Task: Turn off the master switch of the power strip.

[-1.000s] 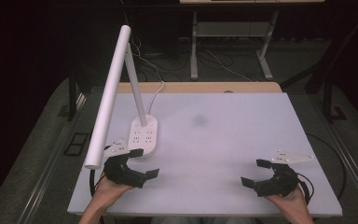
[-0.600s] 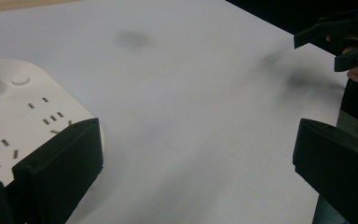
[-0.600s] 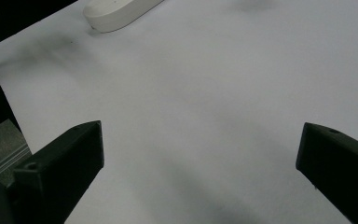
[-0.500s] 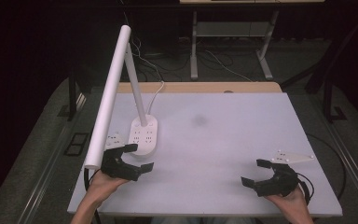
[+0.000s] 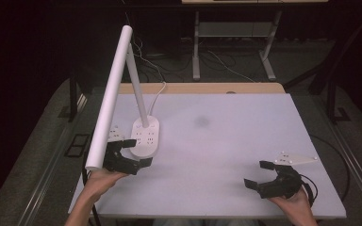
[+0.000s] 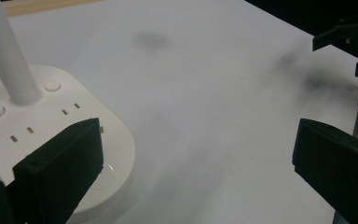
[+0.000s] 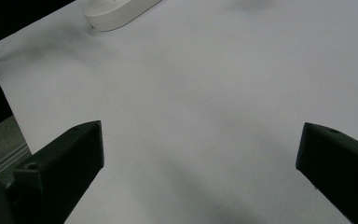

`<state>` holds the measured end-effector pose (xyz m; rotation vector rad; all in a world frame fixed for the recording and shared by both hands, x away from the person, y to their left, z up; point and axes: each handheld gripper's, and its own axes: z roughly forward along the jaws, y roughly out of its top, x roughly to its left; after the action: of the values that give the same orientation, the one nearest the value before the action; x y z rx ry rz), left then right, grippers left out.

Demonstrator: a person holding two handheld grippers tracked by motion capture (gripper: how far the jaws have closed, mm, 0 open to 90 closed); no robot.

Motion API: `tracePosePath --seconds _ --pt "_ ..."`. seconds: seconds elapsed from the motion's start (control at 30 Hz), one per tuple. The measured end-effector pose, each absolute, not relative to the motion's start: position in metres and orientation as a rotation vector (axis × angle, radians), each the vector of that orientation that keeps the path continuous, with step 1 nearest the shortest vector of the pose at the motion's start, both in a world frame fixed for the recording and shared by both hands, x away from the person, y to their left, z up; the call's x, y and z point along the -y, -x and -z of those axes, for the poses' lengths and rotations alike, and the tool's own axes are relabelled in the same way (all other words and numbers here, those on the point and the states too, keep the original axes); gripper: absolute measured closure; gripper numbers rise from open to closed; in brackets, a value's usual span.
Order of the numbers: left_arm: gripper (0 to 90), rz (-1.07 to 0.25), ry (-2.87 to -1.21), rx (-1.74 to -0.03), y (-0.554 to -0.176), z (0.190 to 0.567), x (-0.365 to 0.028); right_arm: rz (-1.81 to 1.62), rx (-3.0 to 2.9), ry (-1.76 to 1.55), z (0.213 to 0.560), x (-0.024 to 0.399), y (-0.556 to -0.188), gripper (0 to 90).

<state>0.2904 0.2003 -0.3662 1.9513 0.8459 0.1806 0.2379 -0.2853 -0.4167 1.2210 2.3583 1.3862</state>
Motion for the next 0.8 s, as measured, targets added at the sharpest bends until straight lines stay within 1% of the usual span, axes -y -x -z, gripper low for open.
tracePosePath --seconds 0.8 --pt "1.0 -0.212 -2.012 -0.880 -0.321 0.355 -0.208 -1.379 -2.368 -1.221 0.417 0.285 -0.238 0.1"
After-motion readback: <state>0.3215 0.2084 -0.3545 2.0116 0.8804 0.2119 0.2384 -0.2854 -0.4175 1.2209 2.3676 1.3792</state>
